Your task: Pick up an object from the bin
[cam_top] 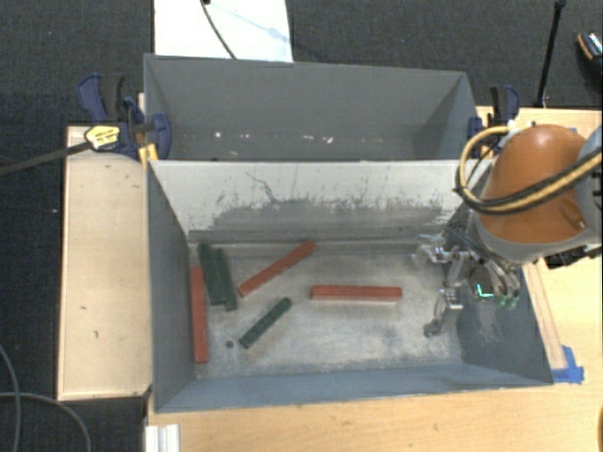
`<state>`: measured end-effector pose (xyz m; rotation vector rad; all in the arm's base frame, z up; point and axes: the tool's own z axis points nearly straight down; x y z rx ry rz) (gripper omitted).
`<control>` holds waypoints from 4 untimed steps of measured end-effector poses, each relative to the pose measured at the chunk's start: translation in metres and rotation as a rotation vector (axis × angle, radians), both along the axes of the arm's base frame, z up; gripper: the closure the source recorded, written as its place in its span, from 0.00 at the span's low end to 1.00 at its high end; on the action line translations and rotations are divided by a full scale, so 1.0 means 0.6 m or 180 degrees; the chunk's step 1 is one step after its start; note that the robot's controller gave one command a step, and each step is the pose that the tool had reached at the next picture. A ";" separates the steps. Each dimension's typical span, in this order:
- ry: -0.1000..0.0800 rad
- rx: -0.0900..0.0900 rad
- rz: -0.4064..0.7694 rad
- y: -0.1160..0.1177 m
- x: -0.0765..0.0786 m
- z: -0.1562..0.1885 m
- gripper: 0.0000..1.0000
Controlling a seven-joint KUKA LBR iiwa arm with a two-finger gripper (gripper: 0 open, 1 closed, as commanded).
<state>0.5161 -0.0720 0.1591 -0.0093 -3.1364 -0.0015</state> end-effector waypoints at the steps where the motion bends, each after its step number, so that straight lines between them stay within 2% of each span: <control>1: -0.0022 -0.0004 0.0017 -0.046 0.090 -0.154 0.00; 2: -0.0036 0.0008 0.0453 0.080 0.106 -0.147 0.00; 3: -0.0034 -0.0002 0.0443 0.073 0.105 -0.147 1.00; 4: -0.0050 -0.0005 0.0315 0.053 0.077 0.109 1.00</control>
Offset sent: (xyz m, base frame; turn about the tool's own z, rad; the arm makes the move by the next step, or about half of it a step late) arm 0.0534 -0.0269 -0.0891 -0.0105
